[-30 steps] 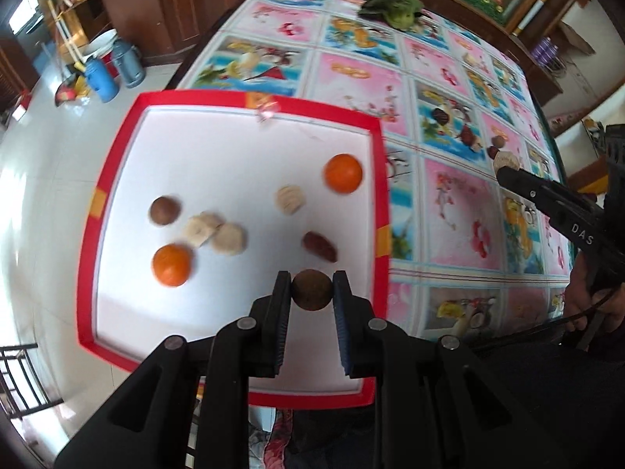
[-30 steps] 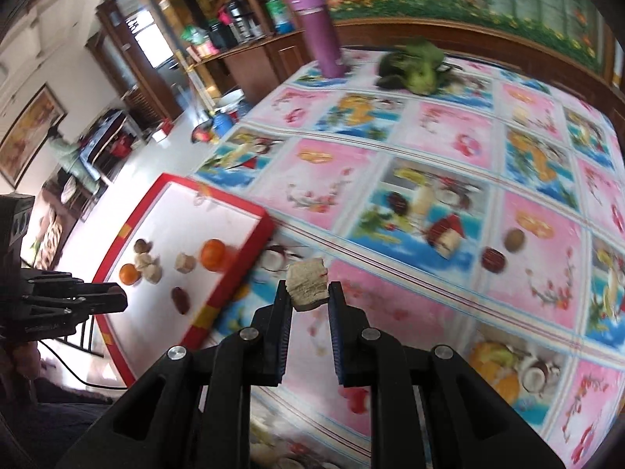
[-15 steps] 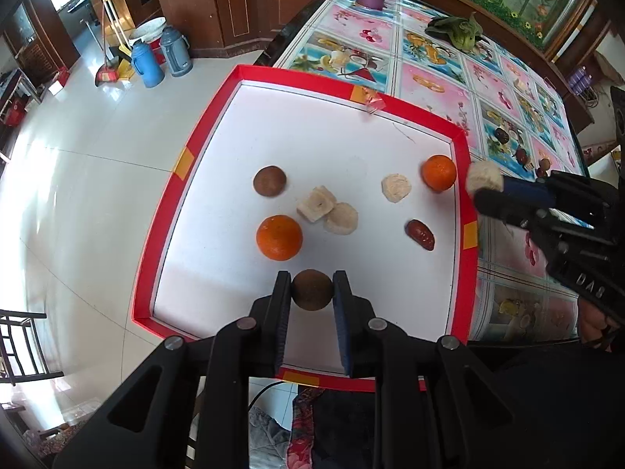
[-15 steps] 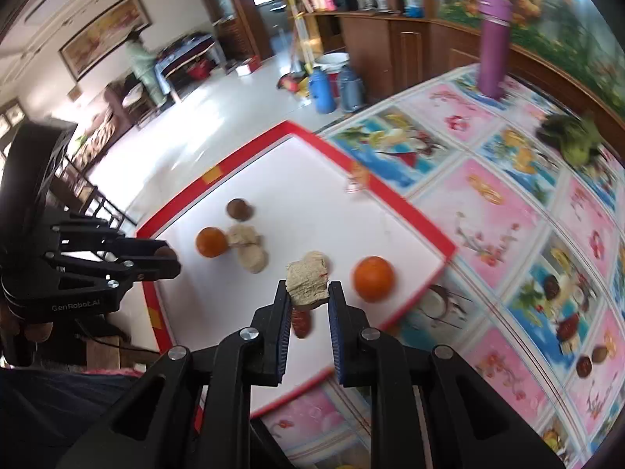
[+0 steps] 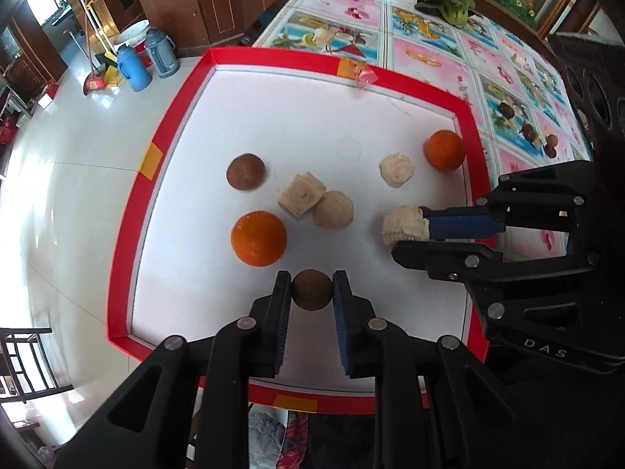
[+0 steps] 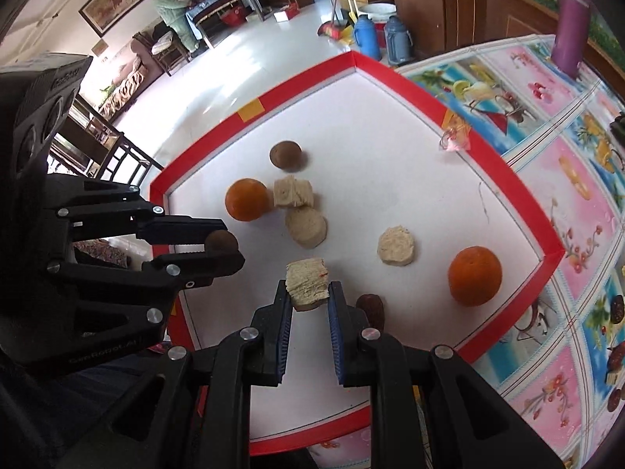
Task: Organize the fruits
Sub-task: 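Carry the bread cube and chestnut over the white tray and open both tools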
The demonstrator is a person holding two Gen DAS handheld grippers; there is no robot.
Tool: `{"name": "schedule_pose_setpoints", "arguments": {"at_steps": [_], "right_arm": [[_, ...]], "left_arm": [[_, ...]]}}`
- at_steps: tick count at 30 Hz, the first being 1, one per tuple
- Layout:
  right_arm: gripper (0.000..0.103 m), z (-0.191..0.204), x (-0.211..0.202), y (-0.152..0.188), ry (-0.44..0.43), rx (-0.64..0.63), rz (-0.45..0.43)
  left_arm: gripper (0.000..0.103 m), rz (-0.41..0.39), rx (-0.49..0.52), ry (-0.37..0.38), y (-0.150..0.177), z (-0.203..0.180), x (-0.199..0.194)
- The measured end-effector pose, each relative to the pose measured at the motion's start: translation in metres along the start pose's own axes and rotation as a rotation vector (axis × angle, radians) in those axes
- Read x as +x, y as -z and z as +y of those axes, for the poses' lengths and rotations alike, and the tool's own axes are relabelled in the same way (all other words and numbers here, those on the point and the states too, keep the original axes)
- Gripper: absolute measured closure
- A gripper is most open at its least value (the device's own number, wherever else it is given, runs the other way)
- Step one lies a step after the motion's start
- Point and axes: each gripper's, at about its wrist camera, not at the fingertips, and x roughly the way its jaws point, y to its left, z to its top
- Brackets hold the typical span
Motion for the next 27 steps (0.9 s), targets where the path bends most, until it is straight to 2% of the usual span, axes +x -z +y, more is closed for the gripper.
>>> {"name": "schedule_pose_setpoints", "arguments": {"at_steps": [10,22,23,25,27], "right_arm": [[0.086,-0.001,0.007,-0.002,0.039,0.020,0.035],[0.085,-0.009,-0.006,0.004,0.084,0.059,0.010],[0.085,-0.012,-0.011,0.005,0.081,0.069,-0.001],[0.084,-0.015,-0.020,0.008,0.079,0.084,-0.030],[0.082,-0.019,-0.031,0.011,0.080,0.099,-0.058]], "left_arm": [[0.080,0.019,0.012,-0.074,-0.003,-0.002,0.013],[0.078,0.019,0.050,-0.136,-0.007,-0.010,0.020],[0.076,0.018,0.051,-0.138,-0.007,-0.010,0.020],[0.058,0.021,0.056,-0.142,-0.008,-0.012,0.020],[0.050,0.001,0.066,-0.175,-0.010,-0.018,0.015]]}}
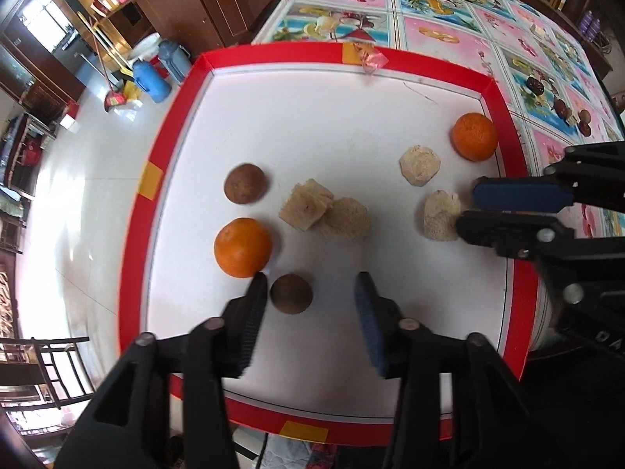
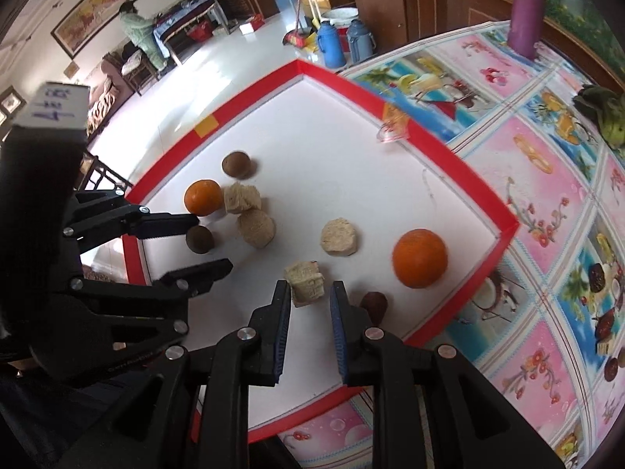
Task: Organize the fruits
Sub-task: 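Carry the bread cube and chestnut over the white tray and open both tools, then grasp a small beige bread piece with the right tool while the left tool grasps a red date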
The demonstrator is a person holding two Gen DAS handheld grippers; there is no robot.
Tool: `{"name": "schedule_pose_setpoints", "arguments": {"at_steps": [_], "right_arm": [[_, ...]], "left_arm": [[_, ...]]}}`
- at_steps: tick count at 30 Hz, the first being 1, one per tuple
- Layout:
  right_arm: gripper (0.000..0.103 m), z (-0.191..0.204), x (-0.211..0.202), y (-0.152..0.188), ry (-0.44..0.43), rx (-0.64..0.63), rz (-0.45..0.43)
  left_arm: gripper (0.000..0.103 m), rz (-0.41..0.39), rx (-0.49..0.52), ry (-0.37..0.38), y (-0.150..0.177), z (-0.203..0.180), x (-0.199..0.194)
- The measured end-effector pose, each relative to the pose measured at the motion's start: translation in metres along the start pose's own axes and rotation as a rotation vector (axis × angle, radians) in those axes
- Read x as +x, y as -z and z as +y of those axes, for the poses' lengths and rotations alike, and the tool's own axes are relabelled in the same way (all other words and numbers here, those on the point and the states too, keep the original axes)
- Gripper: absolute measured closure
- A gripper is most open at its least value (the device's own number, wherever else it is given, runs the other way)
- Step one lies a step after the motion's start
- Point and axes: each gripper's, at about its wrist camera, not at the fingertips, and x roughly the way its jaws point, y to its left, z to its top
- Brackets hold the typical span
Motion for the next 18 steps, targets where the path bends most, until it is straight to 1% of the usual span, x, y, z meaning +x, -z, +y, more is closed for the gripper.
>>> {"name": "schedule_pose_setpoints", "arguments": {"at_steps": [4,6,8,10,12,14,18], "right_arm": [[0.081,-0.012,-0.024,0.008,0.010,0.046,-0.063],[0.081,-0.023,-0.037,0.014,0.022,0.080,-0.096],[0.081,-0.038,-0.050,0.019,0.028,0.138,-0.131],[0.081,-0.050,-0.062,0.025,0.035,0.190,-0.157],[0.081,-0.065,-0.072,0.034,0.050,0.240,-0.182],[0.081,-0.083,-0.081,0.045,0.064,0.294,-0.201],[0.081,-0.115,-0.097,0.069,0.095,0.393,-0.230]], "left_arm": [[0.045,-0.069,-0.006,-0.021,-0.008,-0.002,-0.022],[0.045,-0.113,0.000,-0.032,-0.015,-0.006,-0.036],[0.044,-0.147,0.011,-0.039,-0.022,-0.010,-0.048],[0.037,-0.184,0.026,-0.039,-0.031,-0.018,-0.061],[0.034,-0.215,0.045,-0.042,-0.039,-0.027,-0.071],[0.034,-0.239,0.068,-0.034,-0.045,-0.036,-0.081],[0.034,-0.254,0.119,-0.012,-0.059,-0.061,-0.092]]}}
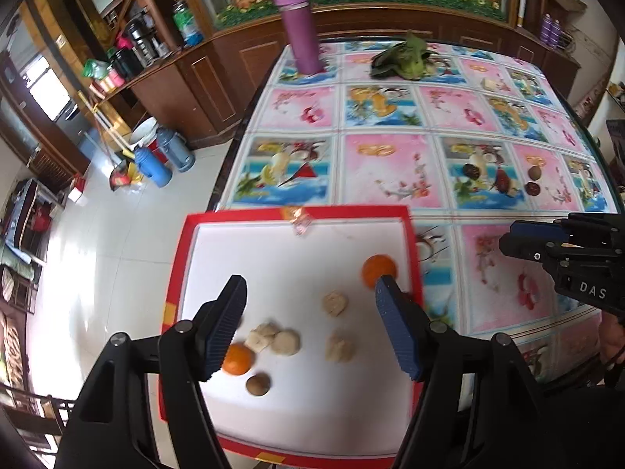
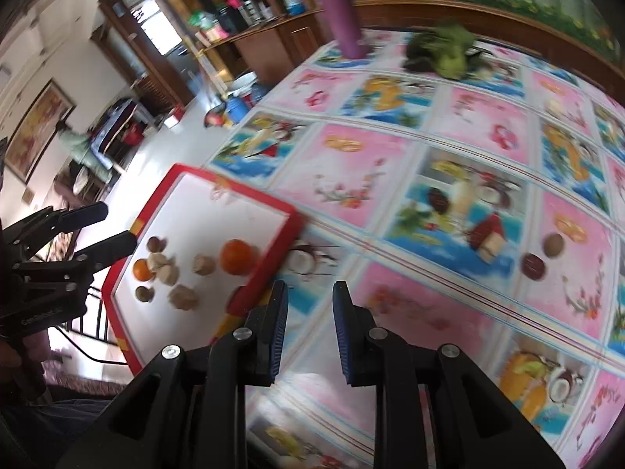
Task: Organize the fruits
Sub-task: 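Grasp a small beige bread piece with the right tool while the left tool grasps a red date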
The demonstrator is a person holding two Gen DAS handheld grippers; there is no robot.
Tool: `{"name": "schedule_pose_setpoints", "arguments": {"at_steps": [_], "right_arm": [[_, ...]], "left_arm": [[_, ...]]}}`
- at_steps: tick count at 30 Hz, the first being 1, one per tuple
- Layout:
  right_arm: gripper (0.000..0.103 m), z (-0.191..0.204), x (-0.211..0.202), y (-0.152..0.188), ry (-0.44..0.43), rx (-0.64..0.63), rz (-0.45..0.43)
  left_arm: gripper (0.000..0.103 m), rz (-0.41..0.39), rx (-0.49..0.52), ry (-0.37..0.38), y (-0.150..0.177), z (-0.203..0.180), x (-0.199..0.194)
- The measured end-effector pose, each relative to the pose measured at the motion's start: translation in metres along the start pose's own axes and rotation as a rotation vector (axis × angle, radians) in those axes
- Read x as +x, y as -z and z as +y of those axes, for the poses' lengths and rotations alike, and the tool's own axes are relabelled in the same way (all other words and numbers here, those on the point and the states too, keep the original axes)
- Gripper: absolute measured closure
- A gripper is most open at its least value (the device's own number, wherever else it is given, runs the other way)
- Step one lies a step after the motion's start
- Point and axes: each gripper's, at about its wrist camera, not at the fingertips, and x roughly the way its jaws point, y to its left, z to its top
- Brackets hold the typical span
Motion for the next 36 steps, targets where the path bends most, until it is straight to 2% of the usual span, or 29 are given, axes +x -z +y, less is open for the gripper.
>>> {"name": "schedule_pose_setpoints", "arguments": {"at_steps": [4,7,11,16,24,27,32,36], "right_arm": [[0.081,-0.036,-0.014,0.006,0.036,0.076,-0.026],[0.081,-0.071,-0.027,0.015,0.075,0.153,-0.044],[0.080,-0.111,-0.037,0.026,0.117,0.251,-0.042],[0.080,-0.142,-0.043,0.033,0.146,0.312,-0.039],[0.080,-0.156,-0.027,0.015,0.159,0.264,-0.009],[0.080,-0.153,-0.020,0.006,0.130,0.241,-0.005],[0.080,-0.135,-0.002,-0.013,0.055,0.190,0.023],[0.073,-0.126,0.018,-0.027,0.046,0.182,0.048]], "left_arm": [[0.033,0.002,0.039,0.032,-0.015,-0.025,0.002],[0.029,0.040,0.054,0.071,-0.023,-0.046,0.014],[0.029,0.091,0.079,0.124,-0.032,-0.076,0.034],[0.029,0.122,0.082,0.168,-0.048,-0.107,0.052],[0.029,0.135,0.095,0.224,-0.066,-0.140,0.067],[0.029,0.150,0.088,0.234,-0.075,-0.145,0.078],[0.029,0.150,0.073,0.175,-0.080,-0.140,0.086],[0.029,0.177,0.061,0.167,-0.076,-0.129,0.092]]}}
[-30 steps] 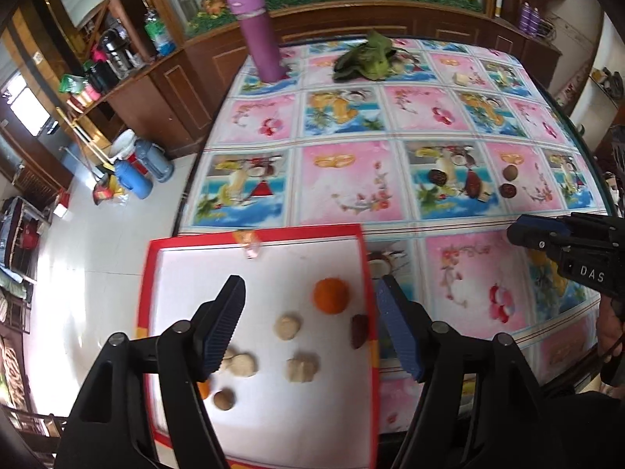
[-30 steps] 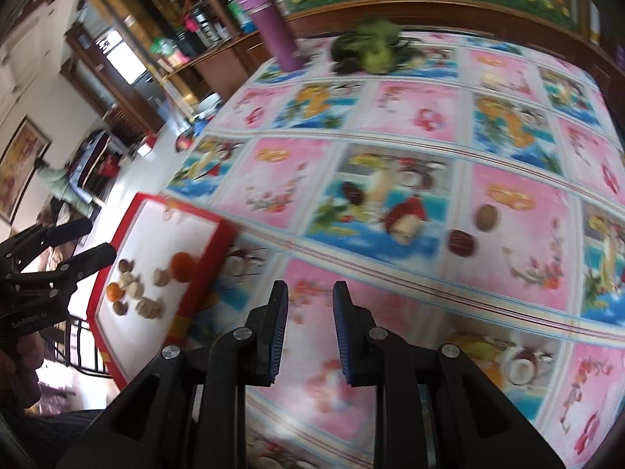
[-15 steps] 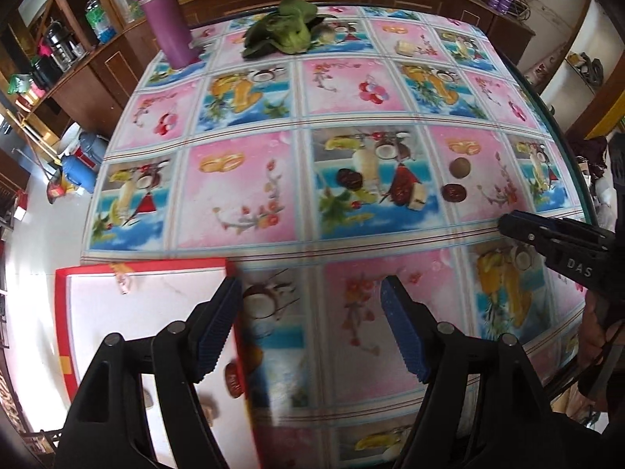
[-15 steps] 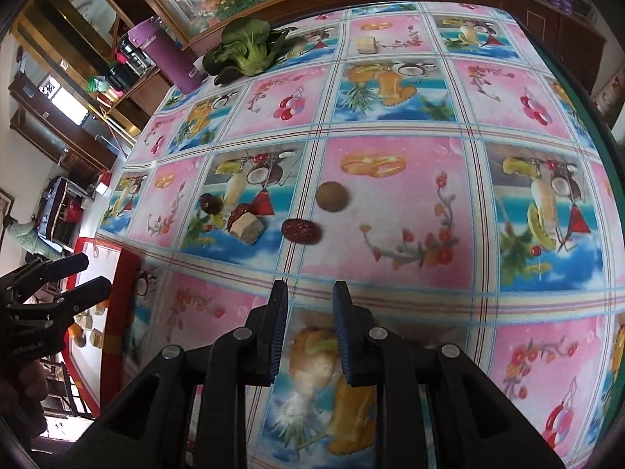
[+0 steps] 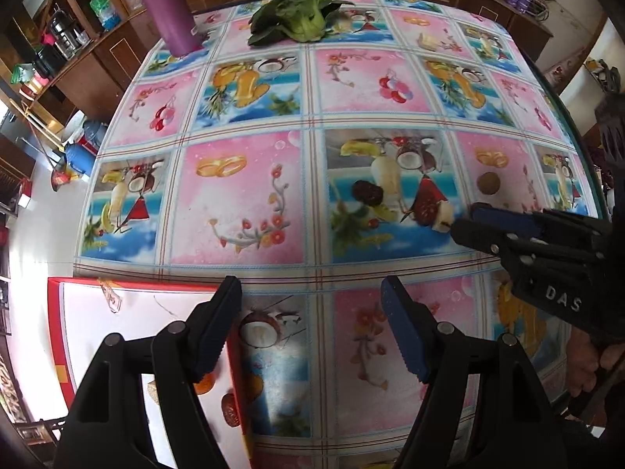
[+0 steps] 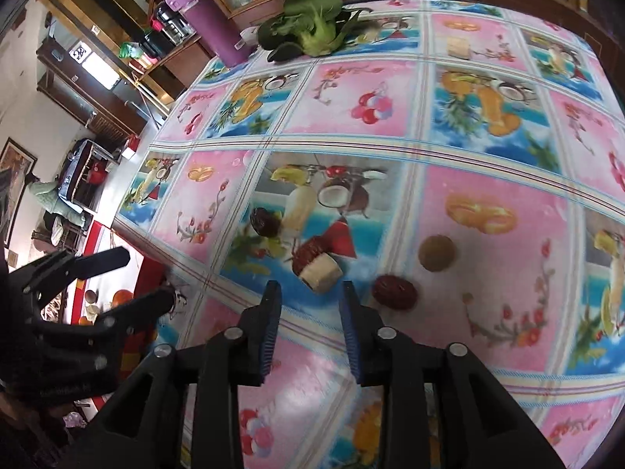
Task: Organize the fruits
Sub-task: 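Grasp a small beige bread piece with the right tool while the left tool grasps a red date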
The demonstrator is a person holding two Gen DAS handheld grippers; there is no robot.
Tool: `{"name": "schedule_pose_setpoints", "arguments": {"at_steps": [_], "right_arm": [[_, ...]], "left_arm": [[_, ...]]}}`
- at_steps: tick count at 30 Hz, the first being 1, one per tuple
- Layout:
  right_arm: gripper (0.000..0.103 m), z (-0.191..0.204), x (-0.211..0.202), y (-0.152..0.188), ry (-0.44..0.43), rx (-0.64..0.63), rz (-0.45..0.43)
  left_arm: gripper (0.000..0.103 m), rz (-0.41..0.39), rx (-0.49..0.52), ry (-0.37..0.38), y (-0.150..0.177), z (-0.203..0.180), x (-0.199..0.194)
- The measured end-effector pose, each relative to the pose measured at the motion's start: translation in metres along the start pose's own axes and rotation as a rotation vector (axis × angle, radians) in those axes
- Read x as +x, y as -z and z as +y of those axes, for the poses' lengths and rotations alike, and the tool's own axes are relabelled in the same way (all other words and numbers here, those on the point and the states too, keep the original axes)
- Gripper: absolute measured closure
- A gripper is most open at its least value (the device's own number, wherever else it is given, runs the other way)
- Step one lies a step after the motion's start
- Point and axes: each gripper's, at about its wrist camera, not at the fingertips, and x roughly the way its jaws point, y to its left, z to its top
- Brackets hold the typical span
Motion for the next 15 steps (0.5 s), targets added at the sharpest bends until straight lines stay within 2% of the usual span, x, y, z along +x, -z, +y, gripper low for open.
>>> {"name": "schedule_pose_setpoints", "arguments": {"at_steps": [4,7,12,15], "right_arm": [[0.073,0.002,0.016,-0.005,0.034,0.017,0.012],[0.078,-0.007,0.018,-0.002,0.044,0.047,0.019],[0.085,-0.029,0.011,0.009,0.024,0.123,0.007],[0.085,-0.028,0.009,0.008,0.024,0.126,0.002]], "left_arm": [[0.028,0.010,-0.017,0.011,0.001,0.008,0.000],[0.029,0.008,-0.017,0.023,0.000,0.007,-0.001],[0.028,0.007,0.027,0.052,-0.008,-0.006,0.003],[0.029,0.008,0.062,0.052,-0.014,-0.017,0.008]]}}
